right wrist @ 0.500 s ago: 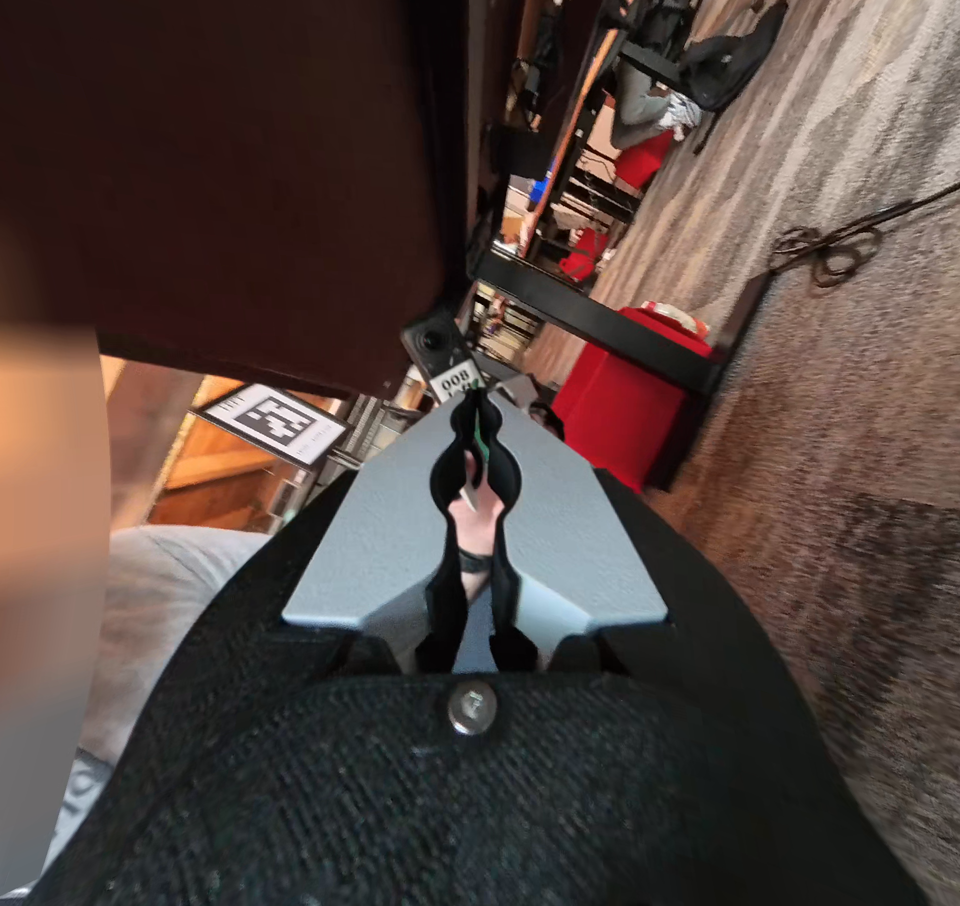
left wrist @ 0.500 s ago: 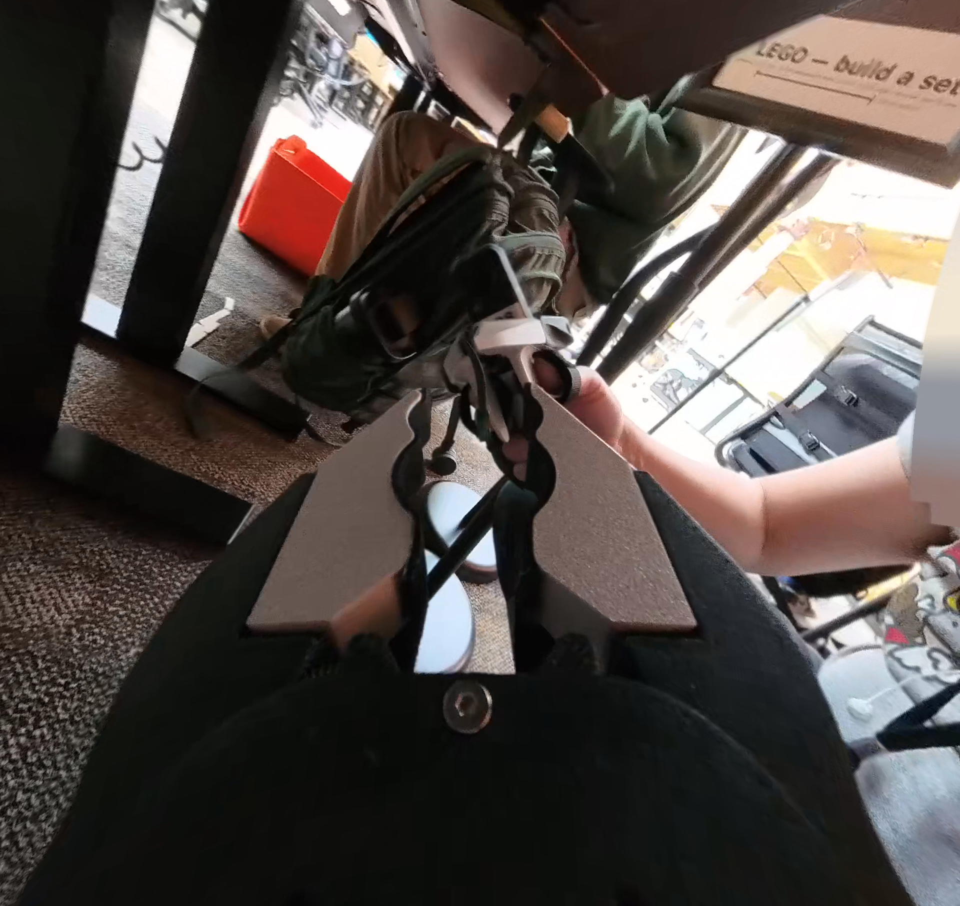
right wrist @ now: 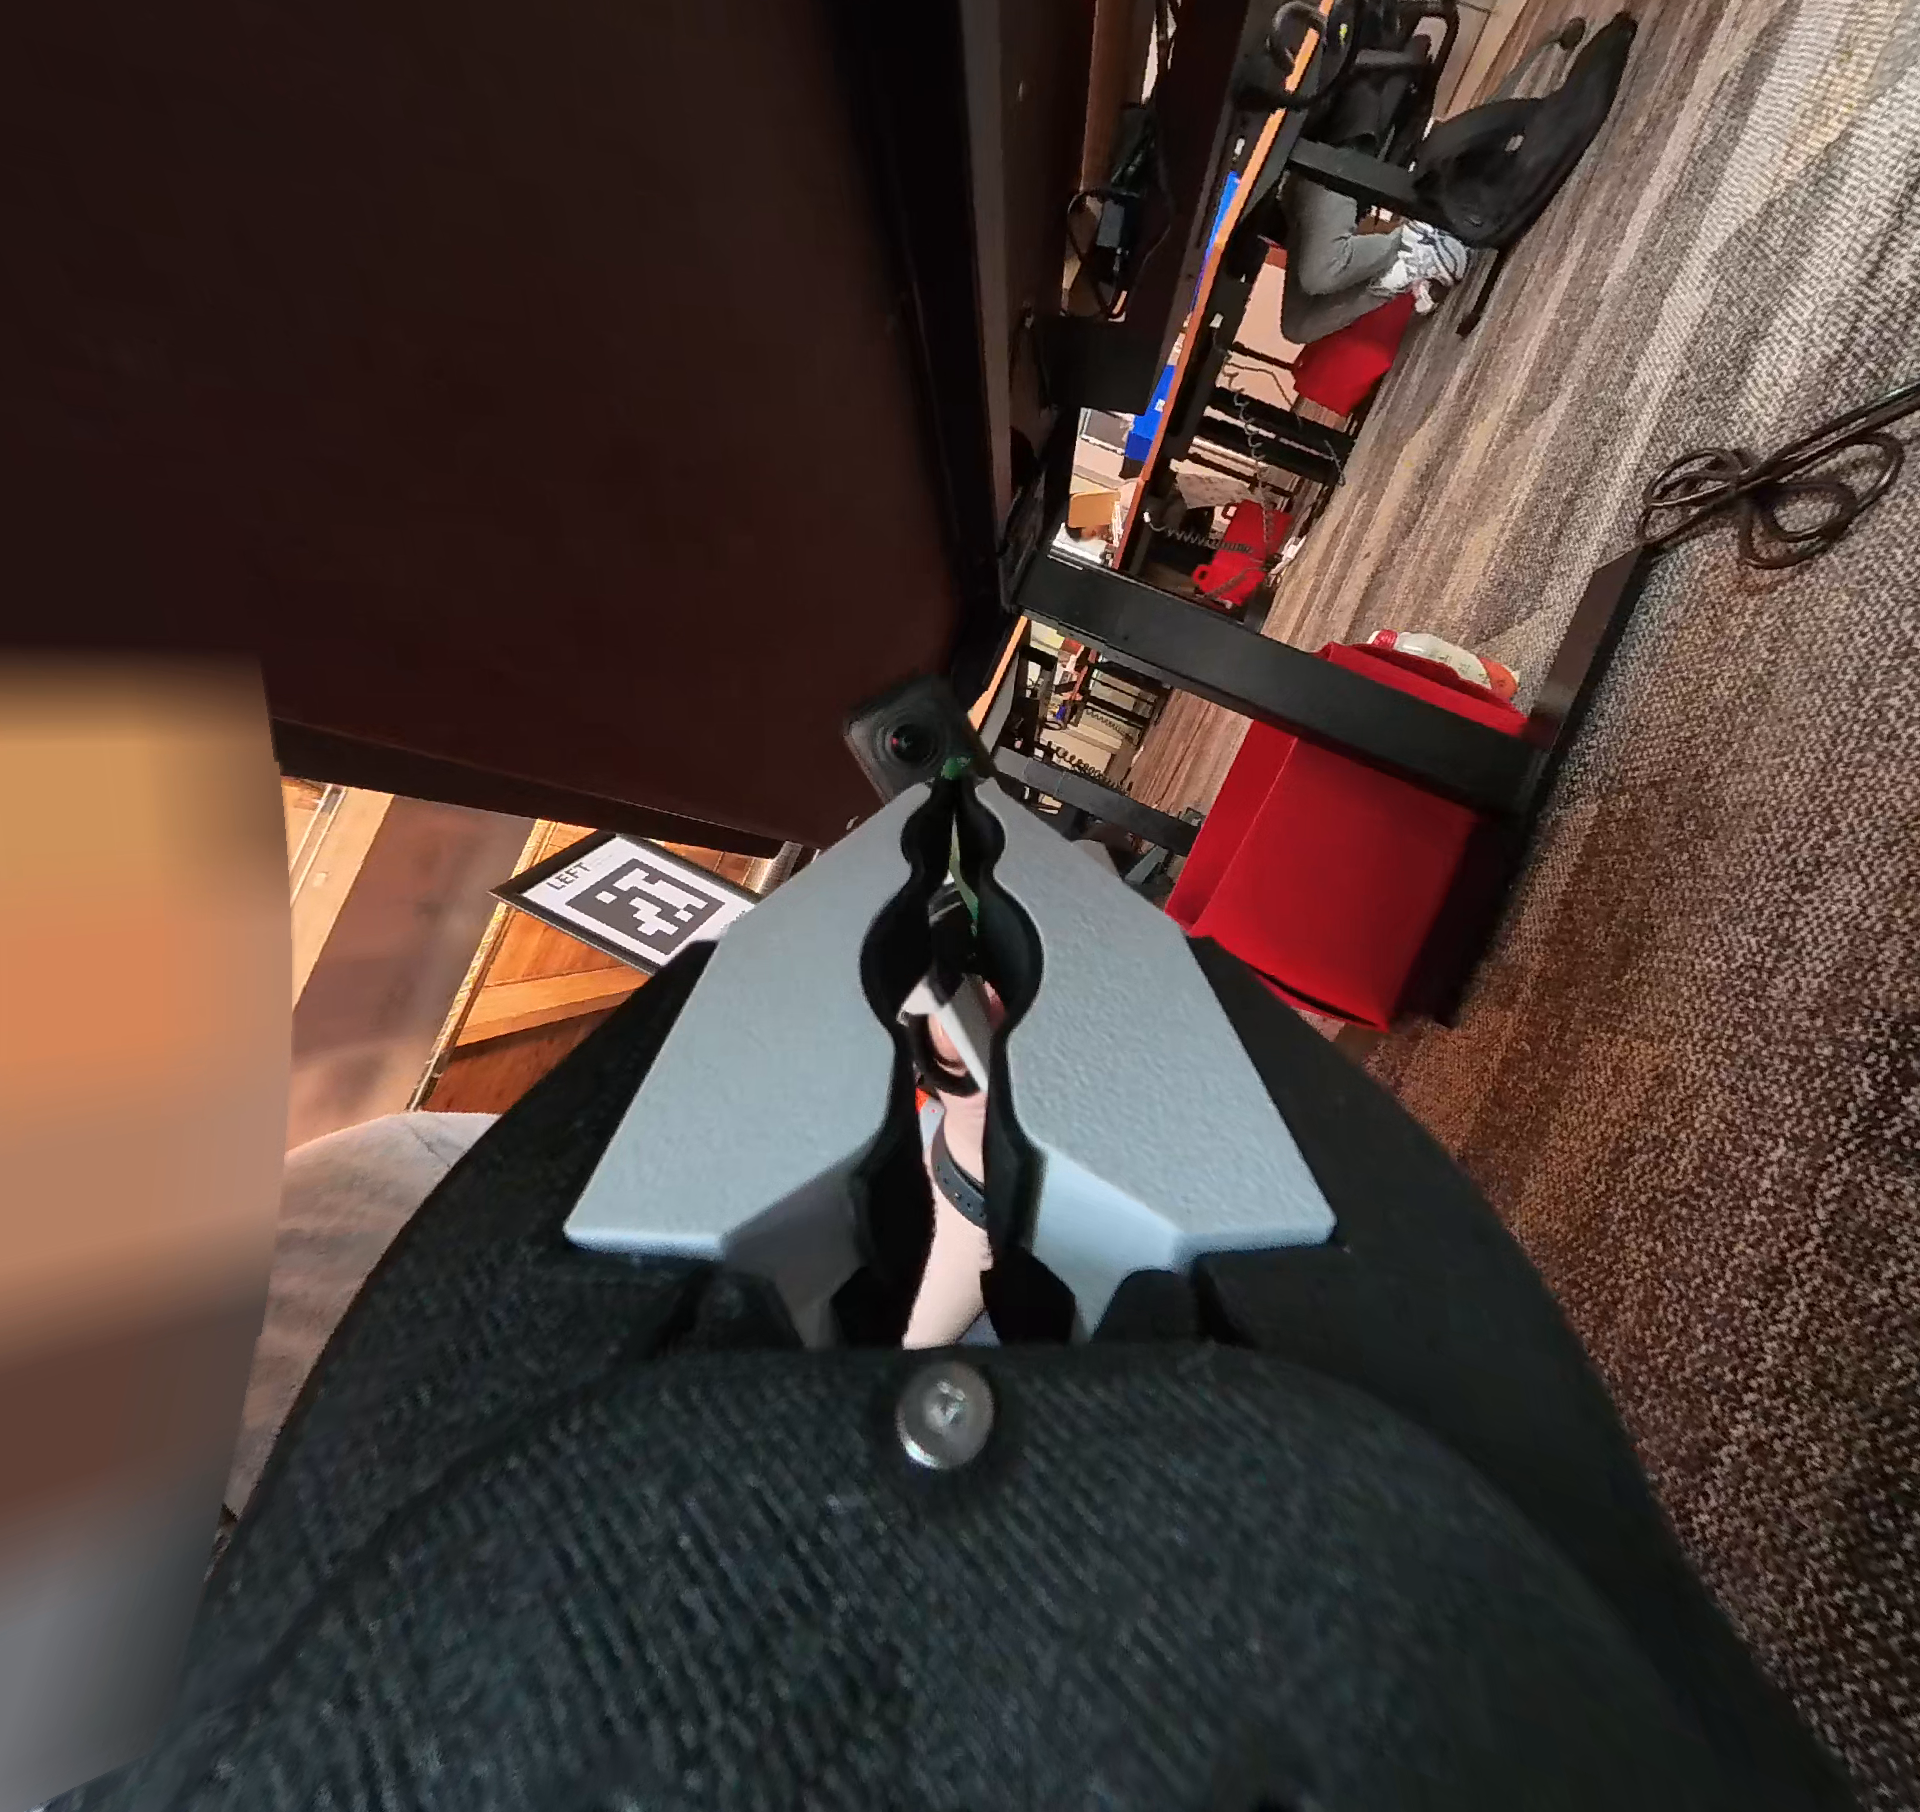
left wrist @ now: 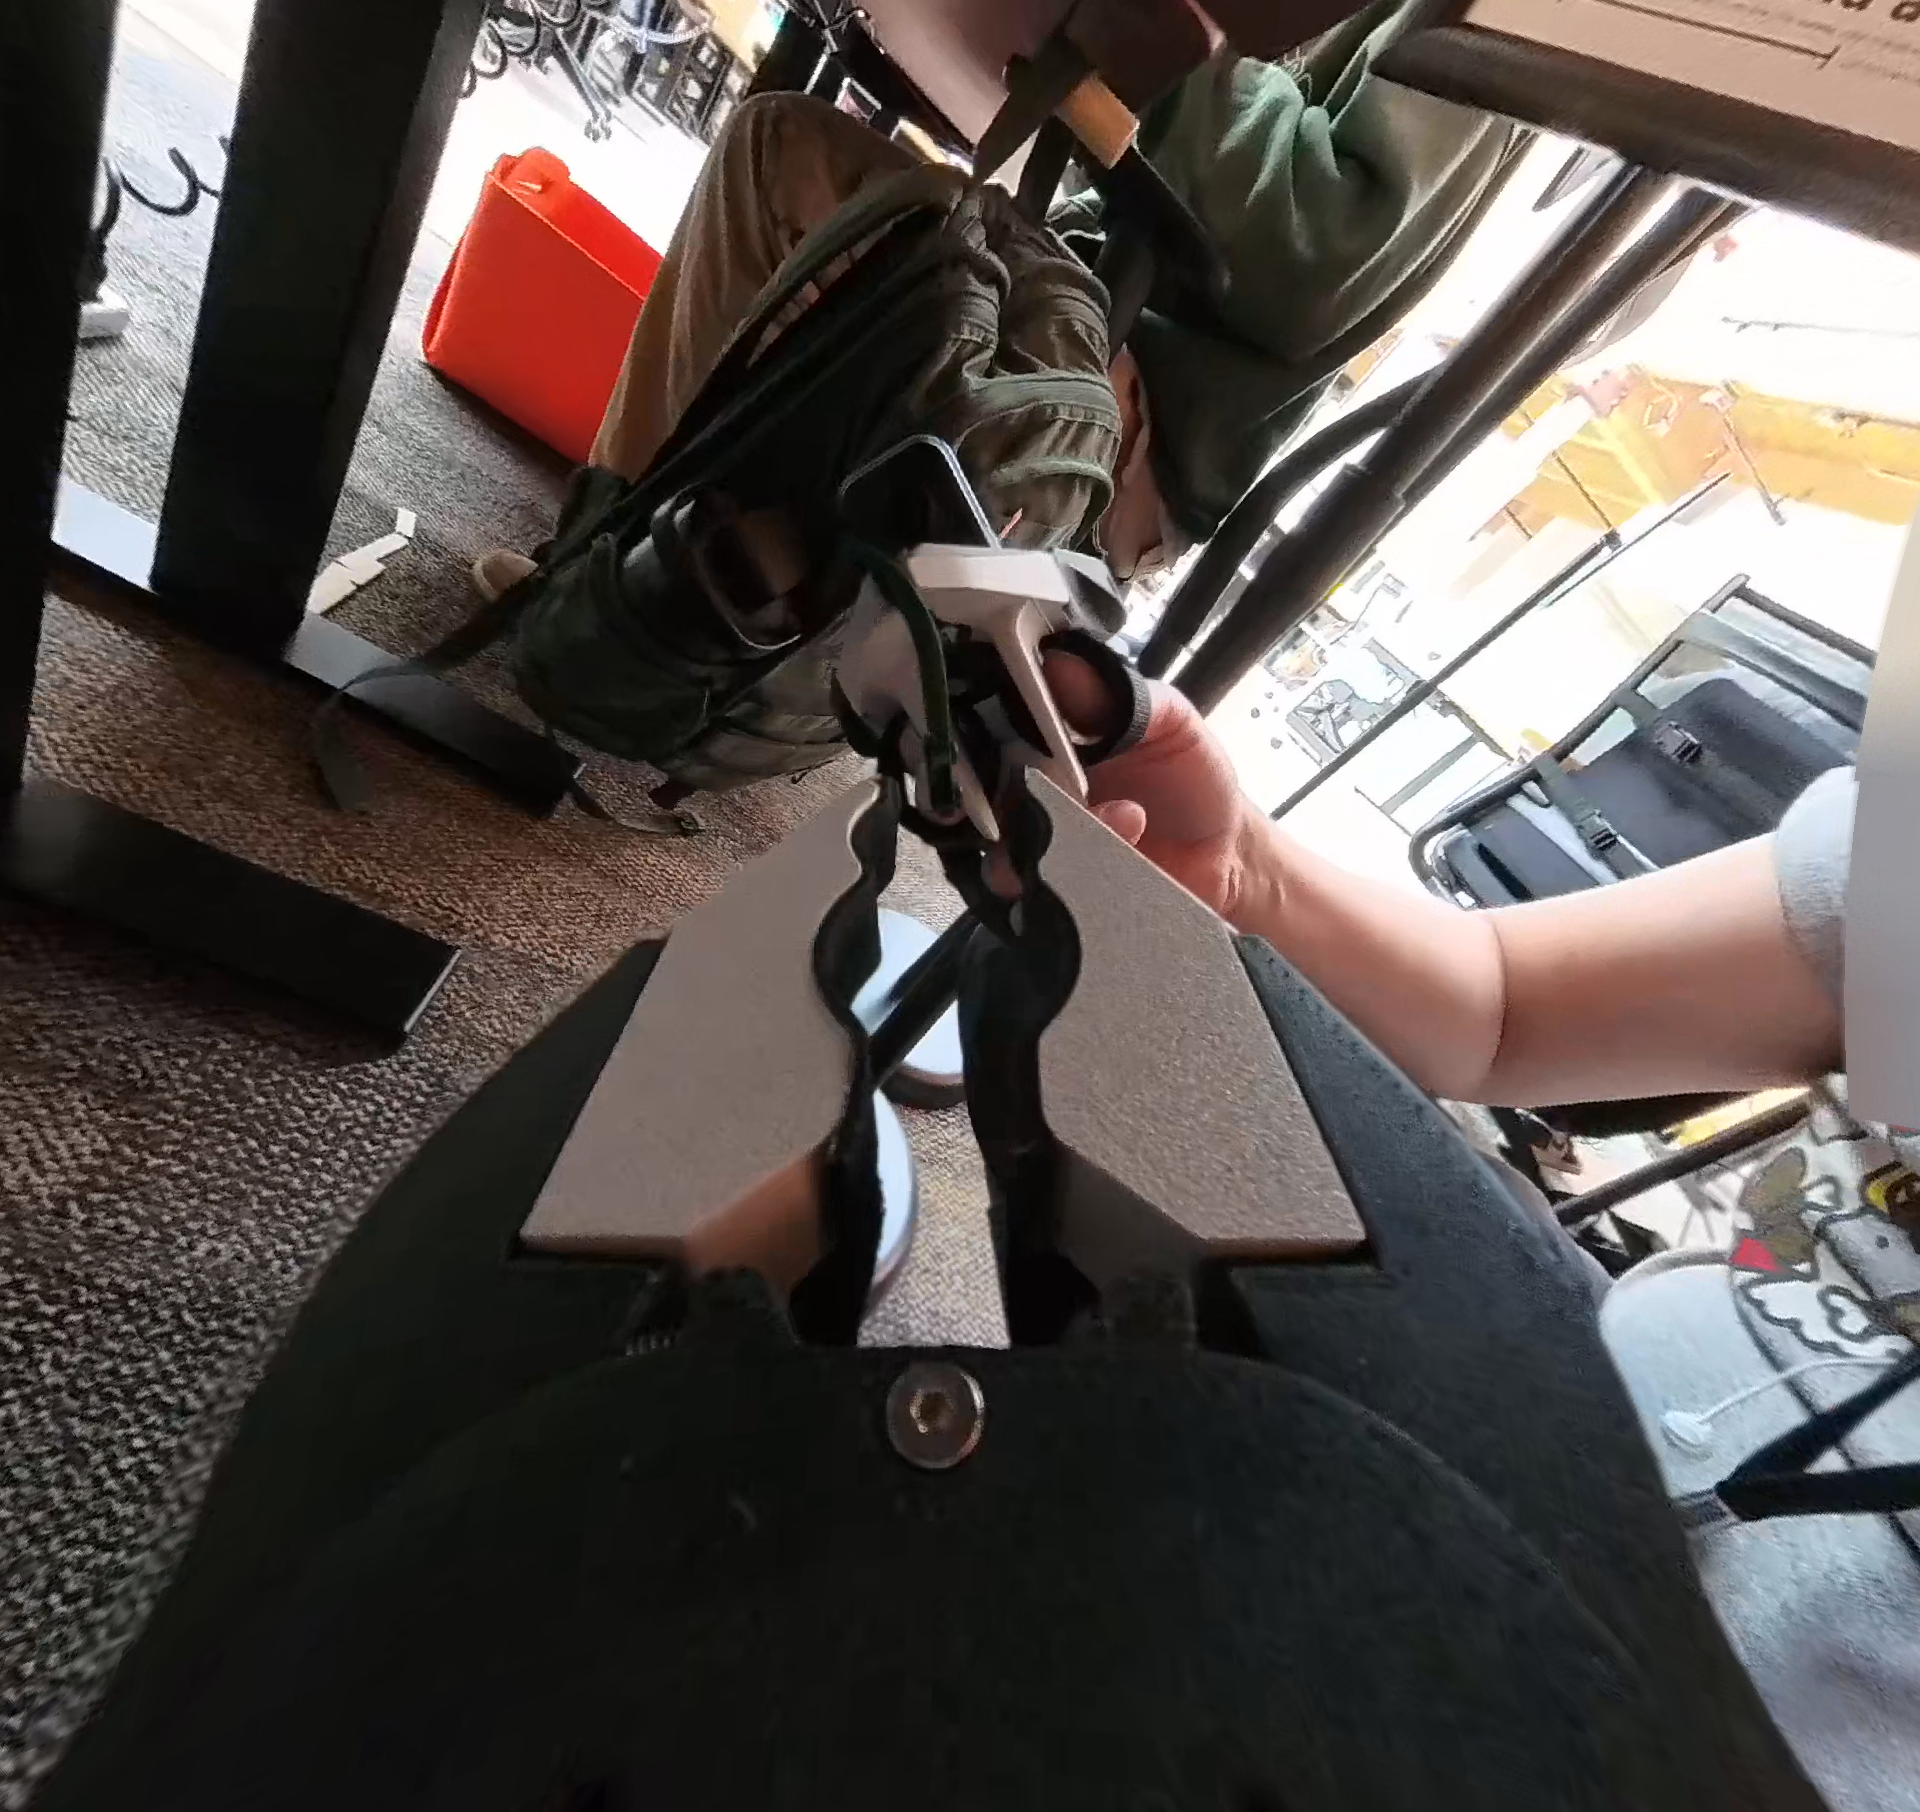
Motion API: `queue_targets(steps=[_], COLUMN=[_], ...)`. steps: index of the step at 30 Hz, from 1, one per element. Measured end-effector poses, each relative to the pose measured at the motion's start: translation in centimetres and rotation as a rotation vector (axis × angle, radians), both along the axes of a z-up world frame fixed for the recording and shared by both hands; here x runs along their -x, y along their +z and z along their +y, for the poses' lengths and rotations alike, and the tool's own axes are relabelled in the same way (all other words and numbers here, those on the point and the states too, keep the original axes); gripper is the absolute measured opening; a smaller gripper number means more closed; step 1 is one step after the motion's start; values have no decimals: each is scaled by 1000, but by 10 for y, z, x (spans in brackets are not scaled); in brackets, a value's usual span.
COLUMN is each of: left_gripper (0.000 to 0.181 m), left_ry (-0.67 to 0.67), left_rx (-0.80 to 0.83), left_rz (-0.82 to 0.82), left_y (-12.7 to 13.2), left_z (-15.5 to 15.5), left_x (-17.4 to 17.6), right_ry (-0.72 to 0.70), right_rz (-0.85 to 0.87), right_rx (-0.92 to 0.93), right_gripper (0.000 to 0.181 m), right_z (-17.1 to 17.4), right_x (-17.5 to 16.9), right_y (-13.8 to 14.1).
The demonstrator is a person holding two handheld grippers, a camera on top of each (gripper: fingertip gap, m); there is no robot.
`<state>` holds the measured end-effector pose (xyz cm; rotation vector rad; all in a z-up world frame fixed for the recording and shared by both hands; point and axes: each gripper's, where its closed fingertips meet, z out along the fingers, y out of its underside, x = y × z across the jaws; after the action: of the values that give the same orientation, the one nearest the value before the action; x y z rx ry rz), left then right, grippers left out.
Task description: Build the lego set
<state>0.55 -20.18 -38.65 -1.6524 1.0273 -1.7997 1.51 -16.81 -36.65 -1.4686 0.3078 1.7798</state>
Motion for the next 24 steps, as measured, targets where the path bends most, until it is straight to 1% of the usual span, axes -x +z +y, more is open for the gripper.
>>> queue_targets(steps=[2,4,7,9,12,13,15,18,21,22,23,24], left_gripper=[17,4,3,2,3,3,3,2,3,3,2,3], left_ry=[-5,-10,-7,-14,-11,-8,-3,-34,-64,-63,-60,-69], left_rx=[28,42,29,74,189,216,229,220,224,199,165,144], left_rz=[1,11,27,28,18,26,69,106,110,135,161,174], left_y=[-1,-3,-5,-6,-8,-10,-20,-27,-27,-31,-35,-37], left_z=[0,1,2,3,10,12,16,11,5,5,4,2], left_x=[-2,-4,-4,-4,-2,-1,1,2,-1,-1,0,1], right_ry=[-1,1,-6,-40,-122,-131,-47,121,207,195,123,-23], right_rz=[-7,-18,-60,-163,-395,-456,-490,-406,-277,-275,-313,-372], right_rx=[-3,-8,-37,-80,-173,-213,-289,-203,-101,-103,-110,-110], right_gripper=[0,0,0,0,5,0,0,0,0,0,0,0], right_z=[0,0,1,3,7,6,-5,-10,-11,-8,2,17], right_x=[1,3,2,1,-9,-11,-1,20,30,27,17,-3], right_y=[-1,-2,-2,-5,-12,-11,-4,-15,-24,-25,-26,-27])
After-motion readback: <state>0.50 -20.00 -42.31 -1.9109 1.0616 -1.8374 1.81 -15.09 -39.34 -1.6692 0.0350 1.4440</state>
